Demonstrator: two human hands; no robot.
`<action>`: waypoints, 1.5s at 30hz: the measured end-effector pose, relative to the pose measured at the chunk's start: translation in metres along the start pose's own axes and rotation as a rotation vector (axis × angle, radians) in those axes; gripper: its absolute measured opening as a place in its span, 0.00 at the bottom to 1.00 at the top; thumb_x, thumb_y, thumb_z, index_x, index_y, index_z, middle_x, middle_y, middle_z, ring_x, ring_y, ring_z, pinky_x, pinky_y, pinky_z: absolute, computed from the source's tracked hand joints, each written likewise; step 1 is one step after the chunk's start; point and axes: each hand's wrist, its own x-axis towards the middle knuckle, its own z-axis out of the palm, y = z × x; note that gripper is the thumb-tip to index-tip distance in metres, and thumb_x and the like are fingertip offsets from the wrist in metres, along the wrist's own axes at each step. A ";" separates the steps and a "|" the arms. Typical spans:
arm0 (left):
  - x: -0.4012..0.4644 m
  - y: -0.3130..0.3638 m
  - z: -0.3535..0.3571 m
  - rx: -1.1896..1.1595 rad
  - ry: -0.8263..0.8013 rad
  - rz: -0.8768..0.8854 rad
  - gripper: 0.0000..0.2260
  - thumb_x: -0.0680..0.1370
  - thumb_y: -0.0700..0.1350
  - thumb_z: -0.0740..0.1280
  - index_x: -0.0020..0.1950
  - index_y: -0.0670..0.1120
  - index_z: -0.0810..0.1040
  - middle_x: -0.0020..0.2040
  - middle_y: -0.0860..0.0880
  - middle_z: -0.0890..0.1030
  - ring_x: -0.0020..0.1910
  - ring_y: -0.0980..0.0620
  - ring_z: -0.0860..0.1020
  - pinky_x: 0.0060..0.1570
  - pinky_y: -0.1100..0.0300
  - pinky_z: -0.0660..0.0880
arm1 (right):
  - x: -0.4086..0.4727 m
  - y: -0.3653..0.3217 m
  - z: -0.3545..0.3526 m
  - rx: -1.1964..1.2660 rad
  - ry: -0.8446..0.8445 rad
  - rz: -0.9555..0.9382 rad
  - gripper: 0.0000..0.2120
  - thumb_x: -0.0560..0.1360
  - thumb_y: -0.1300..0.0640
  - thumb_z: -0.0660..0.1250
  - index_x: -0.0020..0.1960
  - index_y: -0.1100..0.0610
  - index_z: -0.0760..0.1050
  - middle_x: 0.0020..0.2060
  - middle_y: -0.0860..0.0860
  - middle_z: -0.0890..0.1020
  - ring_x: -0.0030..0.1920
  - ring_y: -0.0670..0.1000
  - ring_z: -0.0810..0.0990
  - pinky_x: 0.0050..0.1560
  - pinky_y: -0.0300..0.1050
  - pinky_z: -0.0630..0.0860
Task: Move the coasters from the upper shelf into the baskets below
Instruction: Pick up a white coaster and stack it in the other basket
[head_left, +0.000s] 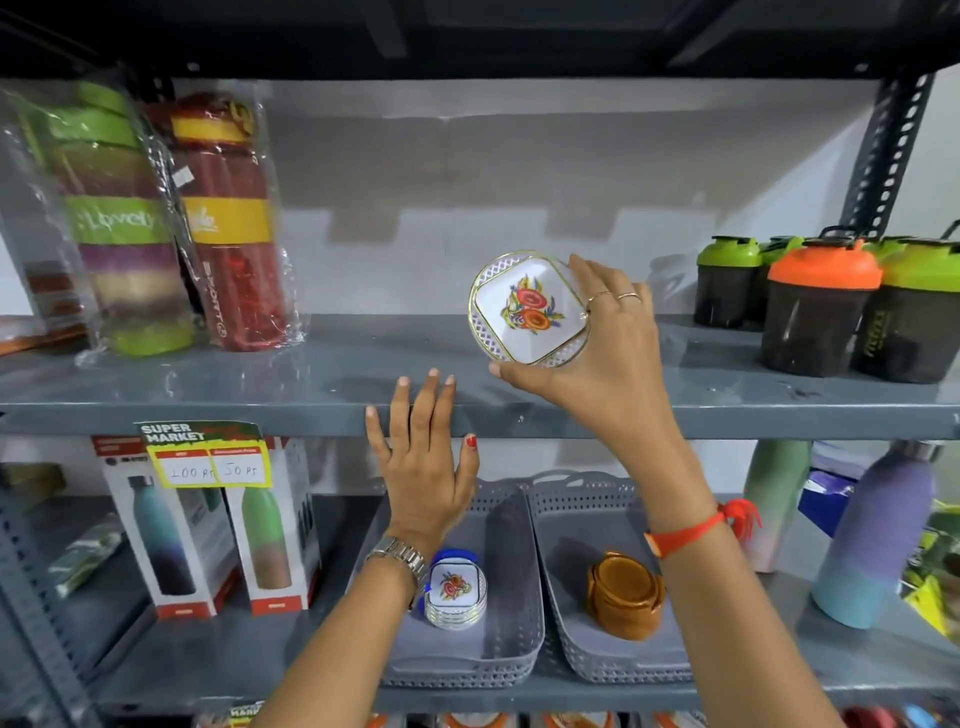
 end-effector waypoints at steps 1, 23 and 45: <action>0.000 0.000 0.001 0.006 0.007 0.001 0.23 0.78 0.52 0.53 0.71 0.44 0.64 0.69 0.44 0.69 0.72 0.45 0.59 0.73 0.46 0.43 | -0.007 -0.003 -0.004 0.012 0.022 -0.010 0.51 0.54 0.42 0.80 0.71 0.59 0.66 0.67 0.53 0.71 0.65 0.53 0.65 0.63 0.38 0.62; -0.003 -0.003 -0.004 0.013 -0.023 0.033 0.24 0.79 0.52 0.55 0.74 0.45 0.60 0.72 0.45 0.68 0.73 0.44 0.58 0.72 0.45 0.39 | -0.123 0.026 0.019 -0.147 -0.370 0.193 0.40 0.54 0.35 0.73 0.62 0.51 0.74 0.58 0.52 0.76 0.61 0.55 0.68 0.48 0.35 0.54; -0.003 -0.006 0.010 0.050 0.036 0.030 0.24 0.78 0.52 0.54 0.70 0.41 0.69 0.68 0.44 0.73 0.70 0.44 0.62 0.72 0.48 0.42 | -0.183 0.115 0.235 -0.254 -0.871 0.555 0.23 0.65 0.44 0.76 0.33 0.60 0.68 0.49 0.61 0.81 0.53 0.61 0.77 0.67 0.53 0.62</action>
